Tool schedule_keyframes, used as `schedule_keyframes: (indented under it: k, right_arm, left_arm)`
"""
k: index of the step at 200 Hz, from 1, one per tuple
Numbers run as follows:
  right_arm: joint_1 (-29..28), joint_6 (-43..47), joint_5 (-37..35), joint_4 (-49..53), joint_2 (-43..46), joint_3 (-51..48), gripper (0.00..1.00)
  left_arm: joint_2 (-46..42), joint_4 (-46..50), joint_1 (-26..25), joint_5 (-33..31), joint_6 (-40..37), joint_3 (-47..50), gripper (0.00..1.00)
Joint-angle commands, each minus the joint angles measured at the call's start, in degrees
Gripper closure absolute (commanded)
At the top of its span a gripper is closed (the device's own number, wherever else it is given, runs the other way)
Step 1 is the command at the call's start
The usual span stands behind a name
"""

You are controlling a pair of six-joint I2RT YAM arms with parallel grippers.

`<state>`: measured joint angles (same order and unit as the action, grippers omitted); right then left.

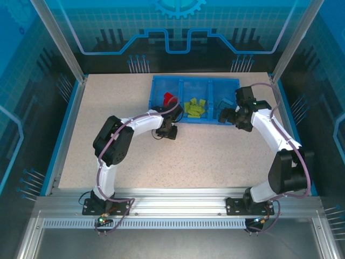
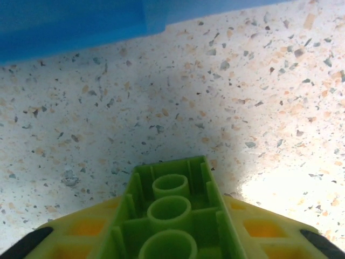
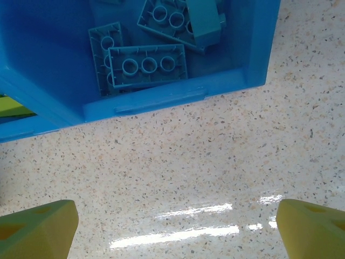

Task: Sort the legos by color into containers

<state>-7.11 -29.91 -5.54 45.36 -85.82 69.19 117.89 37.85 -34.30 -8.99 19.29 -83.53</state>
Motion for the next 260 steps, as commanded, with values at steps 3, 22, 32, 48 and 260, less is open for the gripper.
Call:
schedule_keyframes:
  k: [3,22,32,48,260]
  right_arm:
    - [1.11,0.59,0.53,0.01,1.27,-0.85,0.04]
    - [1.21,0.64,0.73,-0.19,1.27,-1.16,0.04]
    - [1.21,0.65,0.77,-0.27,1.23,-1.32,0.04]
    - [1.22,0.72,0.62,-0.34,1.26,-1.5,0.04]
    - [10.49,7.39,8.33,-8.54,15.24,-14.91,0.0]
  left_arm:
    - [-0.23,1.65,-0.24,-0.23,0.16,-1.04,0.65]
    - [-1.1,1.54,-0.4,0.44,0.28,-1.54,0.65]
    - [-1.43,1.69,-0.41,0.8,0.42,-2.12,0.65]
    - [-2.12,2.21,-0.97,0.91,0.53,-3.52,0.65]
    - [12.03,10.0,-2.85,1.44,0.76,-43.04,0.01]
